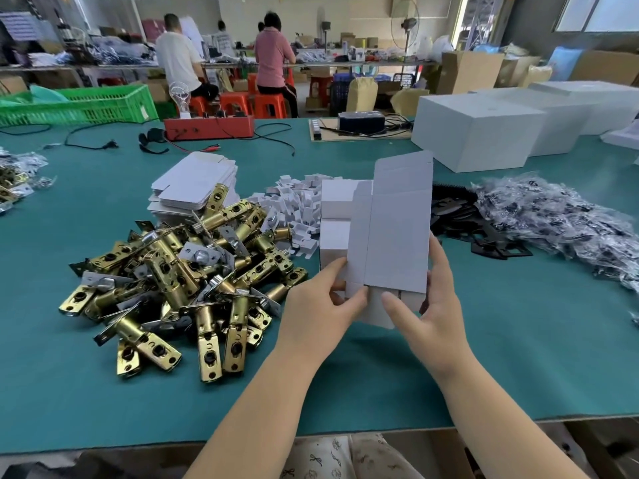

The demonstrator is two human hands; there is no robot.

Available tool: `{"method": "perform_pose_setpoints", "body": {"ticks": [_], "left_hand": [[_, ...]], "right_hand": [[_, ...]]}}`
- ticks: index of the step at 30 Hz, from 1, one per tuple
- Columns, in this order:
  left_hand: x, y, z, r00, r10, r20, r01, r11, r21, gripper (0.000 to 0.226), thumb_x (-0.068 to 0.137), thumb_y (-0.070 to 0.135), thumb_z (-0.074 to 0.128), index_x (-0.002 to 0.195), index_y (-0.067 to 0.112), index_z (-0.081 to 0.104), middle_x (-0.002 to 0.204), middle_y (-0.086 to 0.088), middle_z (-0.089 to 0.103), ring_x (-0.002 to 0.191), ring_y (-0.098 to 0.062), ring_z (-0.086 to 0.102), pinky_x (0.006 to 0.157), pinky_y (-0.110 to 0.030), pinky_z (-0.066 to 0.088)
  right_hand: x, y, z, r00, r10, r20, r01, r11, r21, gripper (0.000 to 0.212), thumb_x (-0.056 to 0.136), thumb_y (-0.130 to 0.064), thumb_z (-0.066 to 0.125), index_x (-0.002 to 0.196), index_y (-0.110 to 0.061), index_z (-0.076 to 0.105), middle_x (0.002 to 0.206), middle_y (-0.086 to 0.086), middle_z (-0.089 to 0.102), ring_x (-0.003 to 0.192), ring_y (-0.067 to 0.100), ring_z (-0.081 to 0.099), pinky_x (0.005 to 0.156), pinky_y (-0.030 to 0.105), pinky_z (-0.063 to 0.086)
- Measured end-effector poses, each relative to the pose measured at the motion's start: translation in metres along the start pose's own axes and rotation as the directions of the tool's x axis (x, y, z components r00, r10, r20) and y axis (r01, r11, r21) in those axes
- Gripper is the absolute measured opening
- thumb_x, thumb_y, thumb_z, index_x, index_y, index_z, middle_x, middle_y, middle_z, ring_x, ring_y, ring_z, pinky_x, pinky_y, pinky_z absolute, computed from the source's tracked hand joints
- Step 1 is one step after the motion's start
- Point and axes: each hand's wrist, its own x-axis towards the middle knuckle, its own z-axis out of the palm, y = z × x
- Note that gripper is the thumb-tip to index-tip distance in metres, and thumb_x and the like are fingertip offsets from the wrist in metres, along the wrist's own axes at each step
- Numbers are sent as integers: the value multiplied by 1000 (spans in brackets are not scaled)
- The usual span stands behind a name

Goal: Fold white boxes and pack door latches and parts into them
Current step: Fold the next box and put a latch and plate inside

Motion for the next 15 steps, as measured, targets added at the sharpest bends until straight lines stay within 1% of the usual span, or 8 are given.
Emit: {"method": "perform_pose_setpoints", "body": {"ticks": [3,5,6,8,10,12,14,15], "left_hand": [[0,0,2,1000,-9,-28,9,1000,-13,43,81,36,72,122,25,66,71,24,61,74,-2,61,71,-16,49],[-1,0,2,999,-14,-52,12,999,-45,45,78,39,67,121,24,67,73,19,65,71,-5,62,67,-18,50],[-1,1,3,998,-20,-59,16,998,-61,46,77,39,66,121,25,67,74,18,66,70,-5,62,66,-18,50],[-2,2,3,997,-32,-67,26,995,-91,48,76,39,63,121,27,67,75,19,67,69,-4,63,66,-17,52],[-3,2,3,997,-36,-71,27,991,-127,48,75,37,63,121,27,67,75,22,67,69,-1,64,66,-14,52],[-2,2,2,997,-26,-74,14,986,-164,44,75,33,64,119,29,68,73,22,68,70,0,66,67,-13,53],[-3,3,1,999,-21,-49,8,967,-253,37,73,37,64,109,43,65,75,17,72,70,-2,68,70,-17,56],[-3,4,0,999,-22,-34,11,951,-309,34,71,41,63,105,47,62,78,15,73,72,-5,70,71,-21,57]], "right_hand": [[1,1,3,1000,-24,1,24,996,-84,81,79,-17,63,137,-52,19,121,-46,47,110,-18,50,81,-2,38],[1,5,5,999,-29,-14,27,992,-127,79,81,-13,59,138,-52,20,110,-48,51,95,-21,53,73,-3,39],[0,8,6,999,-24,-23,20,990,-136,79,82,-13,56,141,-53,19,102,-47,55,86,-19,55,68,-2,40],[-1,10,6,998,-10,-54,3,991,-135,86,82,-14,50,140,-62,8,88,-37,60,73,-8,58,62,3,42],[-1,10,7,997,-21,-73,11,990,-138,91,81,-12,47,134,-70,0,94,-38,58,78,-4,59,64,3,42],[0,10,6,998,-5,-66,-6,986,-166,91,80,-12,44,133,-72,1,99,-38,58,80,-7,56,64,2,42],[1,11,4,996,46,-73,-59,980,-189,90,77,-13,40,132,-74,4,89,-27,60,73,-6,53,60,2,41],[2,12,3,995,68,-77,-82,978,-193,90,75,-13,38,131,-75,5,90,-26,57,73,-6,52,60,2,40]]}}
